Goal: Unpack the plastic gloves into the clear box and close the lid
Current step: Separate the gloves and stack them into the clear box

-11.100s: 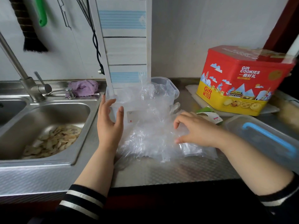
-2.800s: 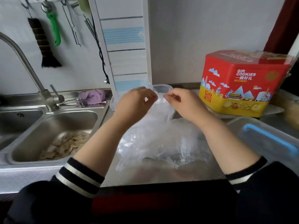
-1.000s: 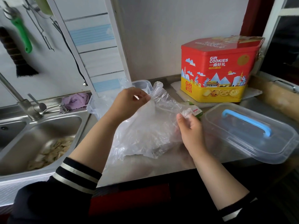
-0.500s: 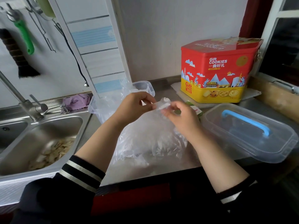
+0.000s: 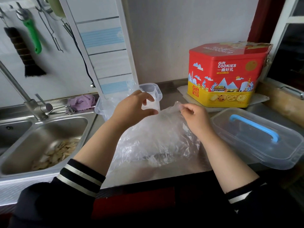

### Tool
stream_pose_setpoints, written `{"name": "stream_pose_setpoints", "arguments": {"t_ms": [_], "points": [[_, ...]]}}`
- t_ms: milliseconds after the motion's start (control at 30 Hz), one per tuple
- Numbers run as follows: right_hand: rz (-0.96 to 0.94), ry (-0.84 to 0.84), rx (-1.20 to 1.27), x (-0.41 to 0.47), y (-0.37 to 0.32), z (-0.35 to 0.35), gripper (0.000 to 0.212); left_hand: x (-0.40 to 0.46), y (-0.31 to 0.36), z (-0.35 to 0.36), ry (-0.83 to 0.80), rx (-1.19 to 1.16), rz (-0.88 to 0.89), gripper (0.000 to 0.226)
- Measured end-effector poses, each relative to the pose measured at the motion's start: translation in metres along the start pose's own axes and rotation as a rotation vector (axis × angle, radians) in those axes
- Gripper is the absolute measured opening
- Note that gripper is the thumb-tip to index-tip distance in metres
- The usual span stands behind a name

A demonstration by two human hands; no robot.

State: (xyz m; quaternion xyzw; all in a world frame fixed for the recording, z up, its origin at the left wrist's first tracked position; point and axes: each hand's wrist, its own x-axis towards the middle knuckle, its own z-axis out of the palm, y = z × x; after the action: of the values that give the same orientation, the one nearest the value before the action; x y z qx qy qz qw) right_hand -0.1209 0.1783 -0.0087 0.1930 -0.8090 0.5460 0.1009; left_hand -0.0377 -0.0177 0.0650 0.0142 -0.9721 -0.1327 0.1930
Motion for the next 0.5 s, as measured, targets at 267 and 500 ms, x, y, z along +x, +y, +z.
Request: {"name": "stream_pose_setpoints", "arguments": {"t_ms": [267,500], "points": [[-0.038,-0.149,0.012,-0.005,-0.021,-0.006,0.041,0.004,0.001,-0.002,-0.12,0.132,0.074,0.017],[0.044,-0.283,0.016,0.01,-0.028,-0.004,0.087,0.007,-0.008,-0.009,0.034,-0.269,-0.006,0.016]]}}
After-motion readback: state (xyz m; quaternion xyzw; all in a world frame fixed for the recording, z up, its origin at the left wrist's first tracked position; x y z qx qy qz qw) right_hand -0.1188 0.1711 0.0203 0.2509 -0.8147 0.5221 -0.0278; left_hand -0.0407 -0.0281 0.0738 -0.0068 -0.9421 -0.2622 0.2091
